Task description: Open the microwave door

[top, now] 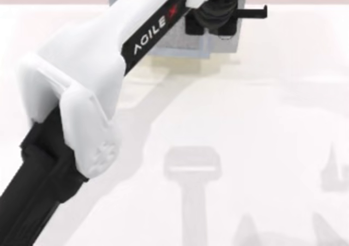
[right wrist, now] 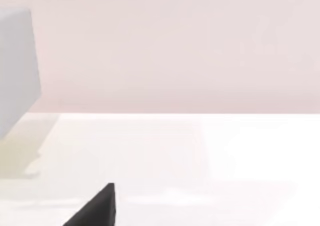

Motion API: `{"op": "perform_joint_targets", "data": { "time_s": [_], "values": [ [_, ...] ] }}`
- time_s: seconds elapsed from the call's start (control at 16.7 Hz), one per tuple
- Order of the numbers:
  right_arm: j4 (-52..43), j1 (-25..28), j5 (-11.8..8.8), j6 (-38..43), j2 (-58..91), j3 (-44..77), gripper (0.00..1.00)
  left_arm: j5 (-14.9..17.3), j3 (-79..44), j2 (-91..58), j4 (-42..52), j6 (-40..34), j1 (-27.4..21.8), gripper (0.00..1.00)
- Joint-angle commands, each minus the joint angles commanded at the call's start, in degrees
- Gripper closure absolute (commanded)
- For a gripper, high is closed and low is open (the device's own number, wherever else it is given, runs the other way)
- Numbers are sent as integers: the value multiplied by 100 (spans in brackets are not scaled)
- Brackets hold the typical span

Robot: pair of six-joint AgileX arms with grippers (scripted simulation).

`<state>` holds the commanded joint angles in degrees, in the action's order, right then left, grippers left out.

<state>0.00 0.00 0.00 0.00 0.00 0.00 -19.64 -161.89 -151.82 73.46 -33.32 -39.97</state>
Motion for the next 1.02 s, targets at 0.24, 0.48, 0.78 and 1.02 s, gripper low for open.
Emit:
{"op": "perform_joint_targets", "data": {
  "time_s": [0.24, 0.48, 0.78, 1.02],
  "values": [
    [0, 0, 0, 0, 0, 0, 0, 184, -439, -154, 458, -81, 59, 100],
    [0, 0, 0, 0, 0, 0, 0, 184, -439, -154, 458, -81, 59, 100],
    [0, 0, 0, 0, 0, 0, 0, 184, -439, -154, 458, -81, 59, 100],
    [0, 0, 0, 0, 0, 0, 0, 184, -439, -154, 458, -81, 59, 100]
  ]
}}
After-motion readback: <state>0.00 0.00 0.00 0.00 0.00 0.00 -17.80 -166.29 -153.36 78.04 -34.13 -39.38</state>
